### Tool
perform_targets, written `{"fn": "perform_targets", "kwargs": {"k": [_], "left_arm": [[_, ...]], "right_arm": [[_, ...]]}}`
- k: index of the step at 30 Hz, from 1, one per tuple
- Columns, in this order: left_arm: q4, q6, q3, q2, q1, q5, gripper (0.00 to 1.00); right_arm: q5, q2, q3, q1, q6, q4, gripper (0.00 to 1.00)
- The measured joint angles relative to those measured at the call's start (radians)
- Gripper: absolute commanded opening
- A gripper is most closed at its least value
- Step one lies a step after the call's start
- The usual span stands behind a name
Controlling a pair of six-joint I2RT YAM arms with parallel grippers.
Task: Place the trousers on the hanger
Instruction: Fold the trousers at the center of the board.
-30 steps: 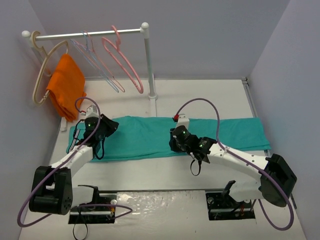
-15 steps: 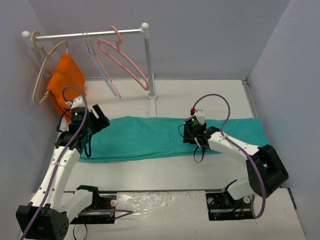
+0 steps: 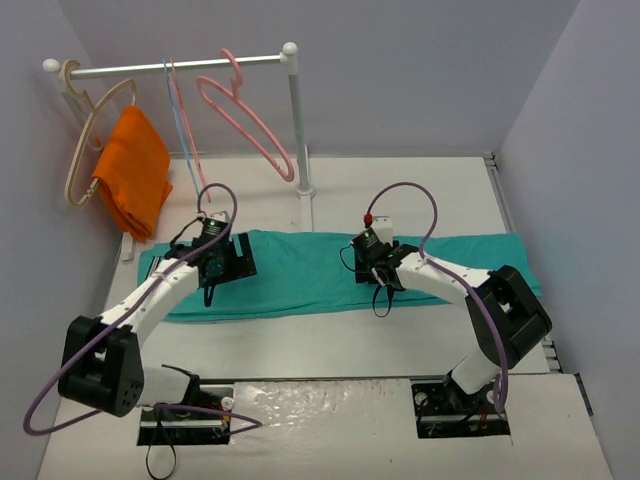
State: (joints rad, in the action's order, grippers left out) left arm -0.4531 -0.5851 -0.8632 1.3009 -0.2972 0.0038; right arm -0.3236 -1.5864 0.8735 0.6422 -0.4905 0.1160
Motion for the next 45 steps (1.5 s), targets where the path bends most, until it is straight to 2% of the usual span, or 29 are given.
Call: {"fn": "perform_targets", "kwargs": {"k": [4, 8, 11, 18, 28, 34, 39, 42, 45], "left_arm": [[0.056, -0.042, 0.005, 0.116, -0.059, -0.018, 0.81], [0.061, -0.094, 0.001, 0.235, -0.048, -0.082, 0.82], [0.067, -0.124, -0.004, 0.257, -0.016, -0.101, 0.82], [0.055, -0.161, 0.01, 0.237, 0.084, -0.113, 0.82], [-0.007, -0.176, 0.122, 0.091, 0.339, -0.079, 0.82], [-0.074, -0.176, 0.135, 0.0, 0.365, -0.058, 0.83], [-0.153, -0.133, 0.072, -0.106, 0.3, -0.031, 0.86], [-0.168, -0.084, 0.017, -0.179, 0.245, 0.004, 0.87], [-0.175, -0.026, 0.002, -0.25, 0.228, 0.055, 0.88]], "right_arm": [[-0.005, -0.01, 0.014, 0.0, 0.012, 0.0, 0.66], [-0.005, -0.055, 0.032, 0.006, 0.021, -0.013, 0.66], [-0.005, -0.098, 0.033, 0.025, 0.019, -0.027, 0.66], [-0.005, -0.162, 0.088, 0.094, 0.019, -0.069, 0.66], [0.048, -0.26, 0.198, 0.111, 0.034, -0.106, 0.66], [0.062, -0.252, 0.214, 0.092, 0.051, -0.08, 0.67], [0.028, -0.101, 0.187, 0.013, 0.026, -0.018, 0.78], [-0.002, 0.039, 0.15, -0.127, -0.01, 0.021, 0.81], [-0.015, 0.148, 0.092, -0.317, -0.038, 0.038, 0.85]]}}
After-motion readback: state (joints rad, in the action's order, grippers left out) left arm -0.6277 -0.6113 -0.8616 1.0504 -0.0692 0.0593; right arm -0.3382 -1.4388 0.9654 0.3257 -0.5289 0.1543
